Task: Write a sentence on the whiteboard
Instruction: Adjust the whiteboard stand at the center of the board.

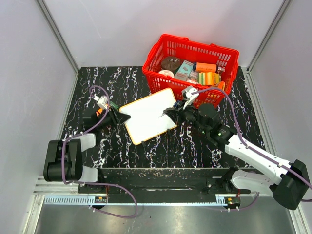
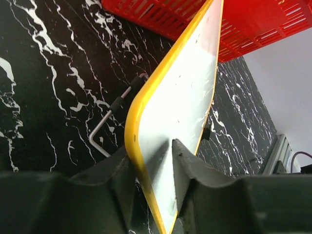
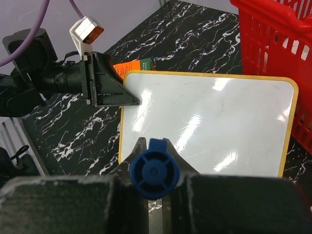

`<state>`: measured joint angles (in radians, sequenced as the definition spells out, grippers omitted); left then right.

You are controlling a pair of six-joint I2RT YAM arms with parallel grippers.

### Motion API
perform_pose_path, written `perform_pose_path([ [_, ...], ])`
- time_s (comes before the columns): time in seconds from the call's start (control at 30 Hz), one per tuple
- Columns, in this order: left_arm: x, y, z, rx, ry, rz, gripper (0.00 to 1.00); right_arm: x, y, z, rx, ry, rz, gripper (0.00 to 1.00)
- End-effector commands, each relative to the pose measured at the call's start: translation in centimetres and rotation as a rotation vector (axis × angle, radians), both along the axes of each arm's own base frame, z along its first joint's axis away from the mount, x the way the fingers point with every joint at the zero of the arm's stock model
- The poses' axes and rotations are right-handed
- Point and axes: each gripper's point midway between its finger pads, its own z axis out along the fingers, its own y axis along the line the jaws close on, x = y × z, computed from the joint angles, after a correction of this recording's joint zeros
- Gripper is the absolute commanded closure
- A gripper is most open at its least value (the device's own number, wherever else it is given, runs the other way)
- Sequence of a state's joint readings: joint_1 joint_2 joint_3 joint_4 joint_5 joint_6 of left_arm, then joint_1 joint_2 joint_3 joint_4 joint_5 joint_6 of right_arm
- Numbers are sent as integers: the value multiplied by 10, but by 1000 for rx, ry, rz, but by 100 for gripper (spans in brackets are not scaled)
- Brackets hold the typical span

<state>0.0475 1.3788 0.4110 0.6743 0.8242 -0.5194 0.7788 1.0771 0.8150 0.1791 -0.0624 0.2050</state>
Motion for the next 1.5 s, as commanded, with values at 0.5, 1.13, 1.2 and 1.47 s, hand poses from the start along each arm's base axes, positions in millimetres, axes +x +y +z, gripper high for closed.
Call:
perform_pose_path([
  [0.5,1,-9,-4,95,-49,-118,100,2,-4,13,4,-48,-22,100],
  [1.13,-34,-60,-2,74,-77,-408,100,1,6,9,6,-45,23,100],
  [1.2,-37,-62,-1,75,-83,-422,100,2,7,8,4,-43,24,100],
  [1.47,-27,-46,6,200,-114,-274,100,3,7,6,-2,-42,22,100],
])
